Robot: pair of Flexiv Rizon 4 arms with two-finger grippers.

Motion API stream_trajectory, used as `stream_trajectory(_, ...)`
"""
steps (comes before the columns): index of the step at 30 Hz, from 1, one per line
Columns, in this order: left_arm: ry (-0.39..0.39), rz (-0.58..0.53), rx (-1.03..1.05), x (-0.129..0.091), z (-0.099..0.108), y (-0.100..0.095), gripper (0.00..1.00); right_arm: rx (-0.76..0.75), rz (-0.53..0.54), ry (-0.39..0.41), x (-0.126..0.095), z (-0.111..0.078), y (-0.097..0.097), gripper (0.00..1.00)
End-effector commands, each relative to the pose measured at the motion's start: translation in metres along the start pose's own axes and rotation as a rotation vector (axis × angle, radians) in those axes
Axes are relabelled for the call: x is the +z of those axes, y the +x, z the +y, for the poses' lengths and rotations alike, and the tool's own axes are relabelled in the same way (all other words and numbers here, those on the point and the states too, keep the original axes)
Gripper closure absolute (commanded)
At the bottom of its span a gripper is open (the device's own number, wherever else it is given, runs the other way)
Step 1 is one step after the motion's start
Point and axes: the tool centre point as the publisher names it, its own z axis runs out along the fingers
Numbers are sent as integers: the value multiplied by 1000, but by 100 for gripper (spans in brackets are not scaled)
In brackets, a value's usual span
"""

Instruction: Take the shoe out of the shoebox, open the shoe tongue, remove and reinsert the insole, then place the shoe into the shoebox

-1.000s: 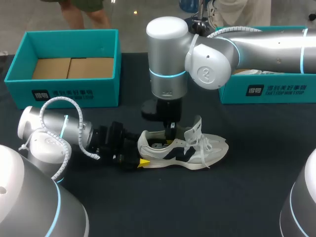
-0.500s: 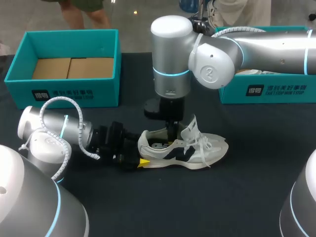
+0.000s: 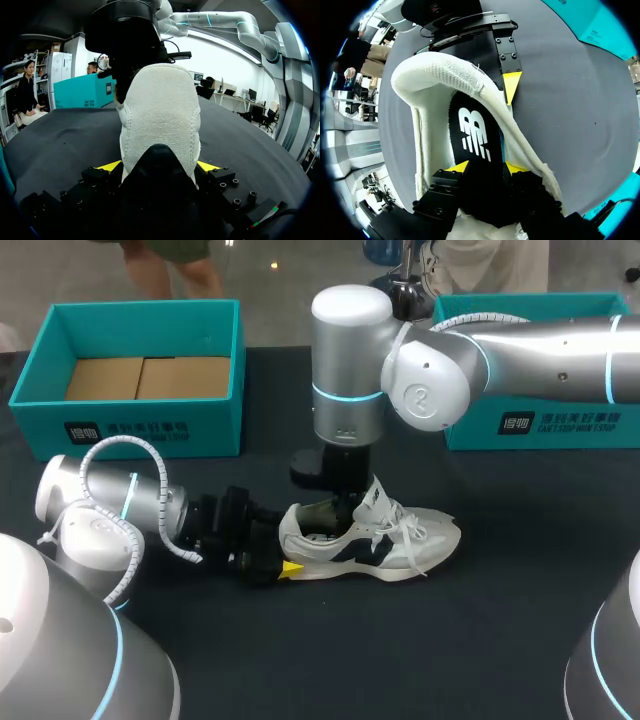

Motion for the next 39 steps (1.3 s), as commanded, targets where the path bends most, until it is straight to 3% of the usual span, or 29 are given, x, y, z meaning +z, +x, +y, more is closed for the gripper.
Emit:
stream_trajectory(1,-2,1,1,1,1,1,100,-4,18,-1,24,11,-1,56)
stream_trajectory(5,-2,1,1,1,1,1,100,-8,34,0,26,11,9,57)
stream_trajectory(8,-2,1,1,1,1,1,100,-14,48,7,28,13,15,64)
stream_trajectory(11,-2,1,1,1,1,1,100,-16,53,11,29,14,19,100)
stream_trajectory(25,-2,1,1,1,1,1,100,19,23,23,4,5,32,100)
stream_trajectory(39,-2,1,1,1,1,1,100,38,-36,36,-31,2,32,100)
